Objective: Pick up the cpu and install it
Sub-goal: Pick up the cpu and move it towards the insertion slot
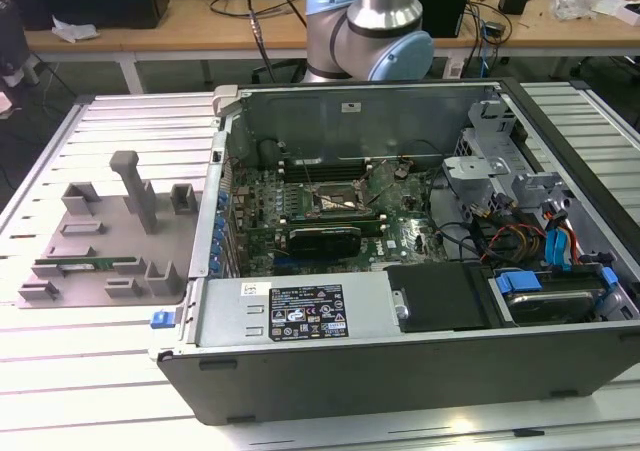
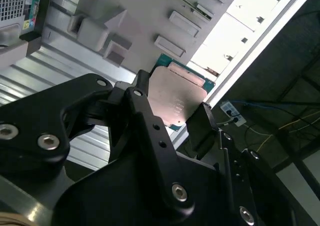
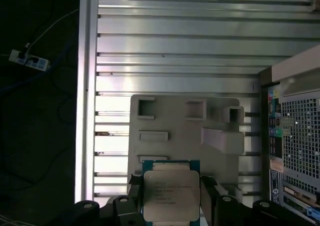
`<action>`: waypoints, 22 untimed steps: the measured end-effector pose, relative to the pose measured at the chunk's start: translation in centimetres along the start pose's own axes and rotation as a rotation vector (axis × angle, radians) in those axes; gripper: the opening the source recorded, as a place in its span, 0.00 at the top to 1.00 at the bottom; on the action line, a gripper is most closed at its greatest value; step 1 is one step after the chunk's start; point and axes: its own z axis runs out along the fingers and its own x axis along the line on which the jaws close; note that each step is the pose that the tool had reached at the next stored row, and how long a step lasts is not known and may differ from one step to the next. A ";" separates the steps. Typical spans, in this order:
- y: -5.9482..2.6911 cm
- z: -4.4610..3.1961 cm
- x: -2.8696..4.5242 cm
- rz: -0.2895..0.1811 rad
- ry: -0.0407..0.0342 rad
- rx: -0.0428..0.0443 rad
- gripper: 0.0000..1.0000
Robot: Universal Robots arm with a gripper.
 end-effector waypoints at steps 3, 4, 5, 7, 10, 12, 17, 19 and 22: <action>0.00 0.02 -0.57 0.000 -0.0001 0.0000 0.45; 0.00 0.03 -0.82 0.000 -0.0001 0.0000 0.45; 0.00 0.04 -1.25 0.000 -0.0001 0.0000 0.45; 0.00 0.06 -2.19 0.000 -0.0001 0.0000 0.45; 0.00 0.09 -2.90 0.000 -0.0002 0.0000 0.45; 0.00 0.10 -3.44 0.000 0.0000 0.0001 0.45; 0.00 0.14 -4.67 0.000 -0.0001 0.0000 0.45; 0.01 0.15 -5.37 0.000 0.0000 0.0000 0.45; 0.01 0.18 -5.99 0.000 -0.0001 0.0000 0.45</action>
